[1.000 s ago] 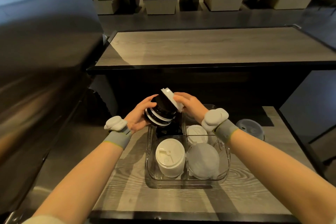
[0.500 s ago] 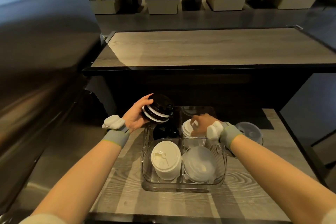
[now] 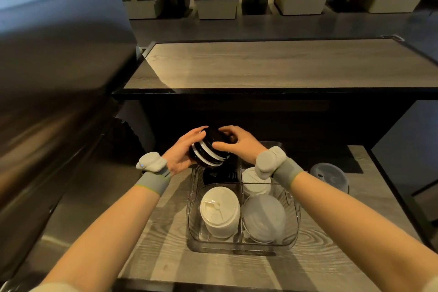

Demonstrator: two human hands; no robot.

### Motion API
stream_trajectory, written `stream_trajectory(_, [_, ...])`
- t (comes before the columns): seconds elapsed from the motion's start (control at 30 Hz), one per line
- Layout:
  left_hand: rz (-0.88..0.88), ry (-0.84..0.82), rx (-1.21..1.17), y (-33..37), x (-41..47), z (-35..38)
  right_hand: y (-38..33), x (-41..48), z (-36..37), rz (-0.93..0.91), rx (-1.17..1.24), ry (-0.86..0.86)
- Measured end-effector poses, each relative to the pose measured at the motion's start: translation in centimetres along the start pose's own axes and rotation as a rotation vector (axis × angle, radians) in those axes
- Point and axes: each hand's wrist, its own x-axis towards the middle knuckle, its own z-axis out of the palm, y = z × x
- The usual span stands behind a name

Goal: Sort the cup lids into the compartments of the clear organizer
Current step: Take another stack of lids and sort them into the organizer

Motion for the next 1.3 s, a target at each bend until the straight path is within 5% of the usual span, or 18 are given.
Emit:
stream_trajectory(0.3, [0.007,0.010,-0.015,-0.3,-0.4,-2.5,0.5,0.4,0.0,0.094,0.357,0.033])
stream_trajectory(0.53, [0.041,0.146,-0.161,0.2,-0.8,-5.3,2.5,0.7,0.8,0.081,-0.346,-0.106])
stream_trajectory(0.8, [0.043,0.137,-0.127,0.9,-1.4,-5.4,3.1,1.0,3.3,-0.017,-0.773,-0.317])
stream_trajectory(0.97, [0.035,0.084,-0.051,0.8,-1.6,-4.8,1.1,0.6,2.5,-0.018,-0.207,0.040])
stream_trajectory(1.1, [0.042,0.039,0.060,0.8,-1.9,-2.8,-1.0,-0.4,2.7,0.005,0.013,-0.089])
stream_trajectory(1.3, [0.049,-0.014,0.081,0.7,-2.2,-1.3,-1.2,-0.8,2.1,0.061,0.158,-0.037])
